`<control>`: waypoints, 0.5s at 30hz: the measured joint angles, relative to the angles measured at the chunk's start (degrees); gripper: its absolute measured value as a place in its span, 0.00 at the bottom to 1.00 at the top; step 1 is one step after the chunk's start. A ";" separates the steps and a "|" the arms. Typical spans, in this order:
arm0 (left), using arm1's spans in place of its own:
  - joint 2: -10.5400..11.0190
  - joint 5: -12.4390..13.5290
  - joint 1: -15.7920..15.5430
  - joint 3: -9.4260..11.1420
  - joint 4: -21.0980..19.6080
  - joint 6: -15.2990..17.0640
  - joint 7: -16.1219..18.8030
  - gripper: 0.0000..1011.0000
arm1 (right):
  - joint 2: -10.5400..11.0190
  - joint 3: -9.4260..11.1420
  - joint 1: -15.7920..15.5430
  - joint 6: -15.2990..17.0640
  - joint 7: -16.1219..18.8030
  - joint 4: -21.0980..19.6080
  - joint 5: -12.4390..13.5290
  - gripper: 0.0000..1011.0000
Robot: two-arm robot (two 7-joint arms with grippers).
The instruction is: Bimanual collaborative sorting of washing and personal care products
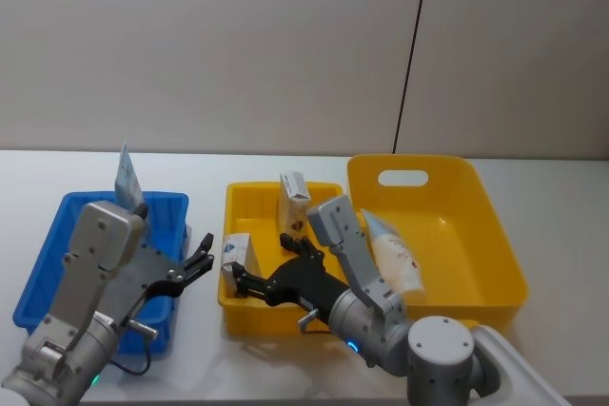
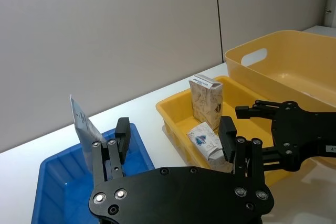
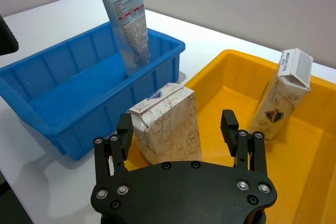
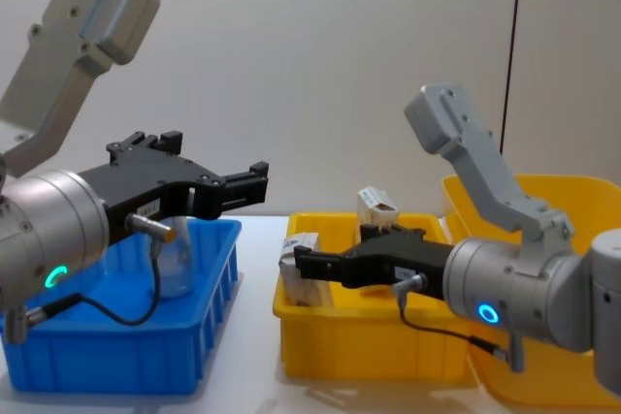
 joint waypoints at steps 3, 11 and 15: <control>0.00 0.00 0.00 0.00 0.00 0.00 0.00 0.99 | -0.02 -0.17 0.54 0.17 0.29 0.57 0.10 0.99; 0.00 0.00 0.00 0.00 0.00 0.00 0.00 0.99 | -0.09 -0.64 1.94 0.21 1.77 2.45 0.93 0.99; 0.00 0.00 0.00 0.00 0.00 0.00 0.00 0.99 | -0.14 -0.87 2.66 0.08 2.64 3.44 1.35 0.99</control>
